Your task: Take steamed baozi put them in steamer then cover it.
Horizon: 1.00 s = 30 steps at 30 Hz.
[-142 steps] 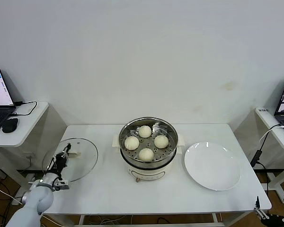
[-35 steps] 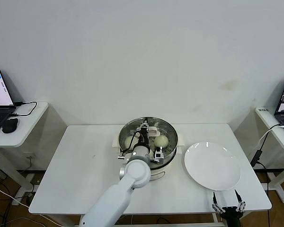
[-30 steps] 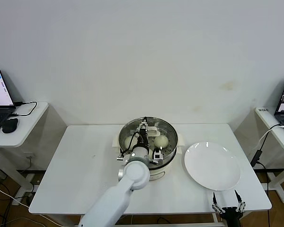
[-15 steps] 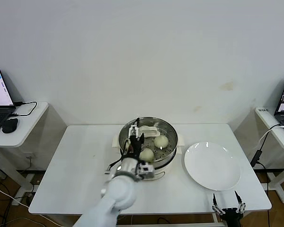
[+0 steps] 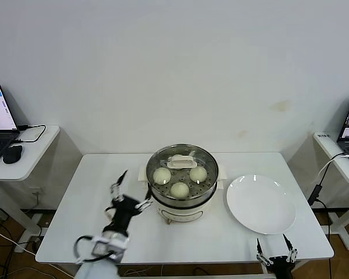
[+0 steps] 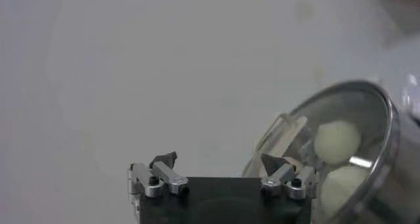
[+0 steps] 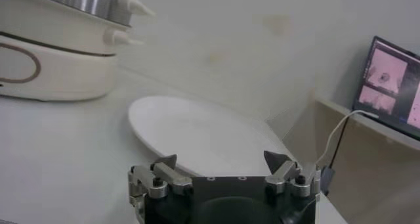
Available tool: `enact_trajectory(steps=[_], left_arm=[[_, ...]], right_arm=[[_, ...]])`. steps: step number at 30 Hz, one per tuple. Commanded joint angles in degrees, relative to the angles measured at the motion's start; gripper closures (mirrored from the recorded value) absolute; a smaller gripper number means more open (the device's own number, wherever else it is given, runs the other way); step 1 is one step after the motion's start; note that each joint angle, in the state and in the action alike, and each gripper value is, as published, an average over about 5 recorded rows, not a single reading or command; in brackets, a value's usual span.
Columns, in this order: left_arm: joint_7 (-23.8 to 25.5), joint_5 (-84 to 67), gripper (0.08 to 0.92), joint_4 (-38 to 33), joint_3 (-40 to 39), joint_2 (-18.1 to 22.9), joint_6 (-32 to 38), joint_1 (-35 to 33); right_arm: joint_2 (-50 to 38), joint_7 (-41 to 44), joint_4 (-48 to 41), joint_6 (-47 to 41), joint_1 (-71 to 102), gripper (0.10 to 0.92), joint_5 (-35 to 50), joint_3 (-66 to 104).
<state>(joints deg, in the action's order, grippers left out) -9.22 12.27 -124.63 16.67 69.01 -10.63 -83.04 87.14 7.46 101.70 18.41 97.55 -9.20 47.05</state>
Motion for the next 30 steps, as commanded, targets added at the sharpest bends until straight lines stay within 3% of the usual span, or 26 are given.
enact_trajectory(steps=[1,9,30], left_arm=[[-8.8,-29.71,0.177,-1.45,11.75,-0.28,21.48,-25.89],[-6.98,-26.73,0.177,3.19,10.67,2.64,28.36,-29.23],[-4.92,-23.07,0.177,3.15,11.13,4.81,28.69,-28.95]], right_arm=[[-8.42,1.39,6.82,-3.67,6.79,0.202,11.15,-5.63],[-12.43,1.01,10.29,-8.36,9.54,0.203,16.54,-9.53],[-12.37,-2.0,14.58,-12.18,9.3,0.203,16.34,-13.85]])
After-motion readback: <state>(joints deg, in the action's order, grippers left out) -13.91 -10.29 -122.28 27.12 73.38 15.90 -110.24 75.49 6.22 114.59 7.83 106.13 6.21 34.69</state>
